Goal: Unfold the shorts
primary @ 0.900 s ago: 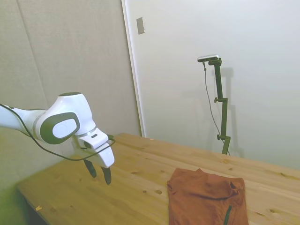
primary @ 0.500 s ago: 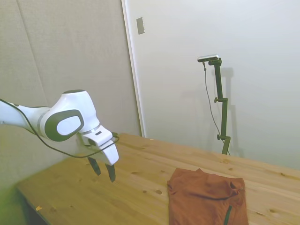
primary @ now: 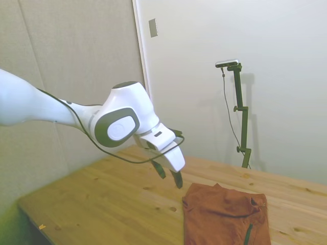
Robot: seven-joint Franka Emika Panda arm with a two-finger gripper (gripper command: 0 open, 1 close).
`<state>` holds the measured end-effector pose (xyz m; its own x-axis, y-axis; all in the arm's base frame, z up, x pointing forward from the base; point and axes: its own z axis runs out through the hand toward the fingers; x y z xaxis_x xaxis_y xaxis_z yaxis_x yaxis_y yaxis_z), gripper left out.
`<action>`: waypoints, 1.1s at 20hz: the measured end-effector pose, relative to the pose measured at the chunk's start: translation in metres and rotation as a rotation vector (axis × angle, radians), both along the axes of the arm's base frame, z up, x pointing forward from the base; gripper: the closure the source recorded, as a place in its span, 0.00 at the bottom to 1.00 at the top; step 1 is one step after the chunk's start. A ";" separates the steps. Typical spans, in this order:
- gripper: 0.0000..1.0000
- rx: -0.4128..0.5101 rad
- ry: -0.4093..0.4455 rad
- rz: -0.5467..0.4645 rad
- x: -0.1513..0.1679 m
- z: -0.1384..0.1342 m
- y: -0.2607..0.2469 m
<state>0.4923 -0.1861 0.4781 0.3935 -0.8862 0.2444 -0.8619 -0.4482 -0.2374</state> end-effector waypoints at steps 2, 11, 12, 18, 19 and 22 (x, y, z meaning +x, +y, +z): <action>0.00 -0.005 0.008 -0.023 0.019 -0.010 -0.018; 0.00 -0.050 -0.096 -0.173 0.028 0.004 -0.090; 0.00 -0.057 -0.105 -0.197 0.032 0.003 -0.105; 0.00 -0.031 -0.158 -0.308 0.069 -0.024 -0.176; 0.00 -0.024 -0.166 -0.317 0.075 -0.028 -0.185; 0.00 -0.005 -0.192 -0.333 0.089 -0.037 -0.206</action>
<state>0.5811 -0.3921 0.4415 0.0308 -0.9566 0.2899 -0.9006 -0.1523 -0.4071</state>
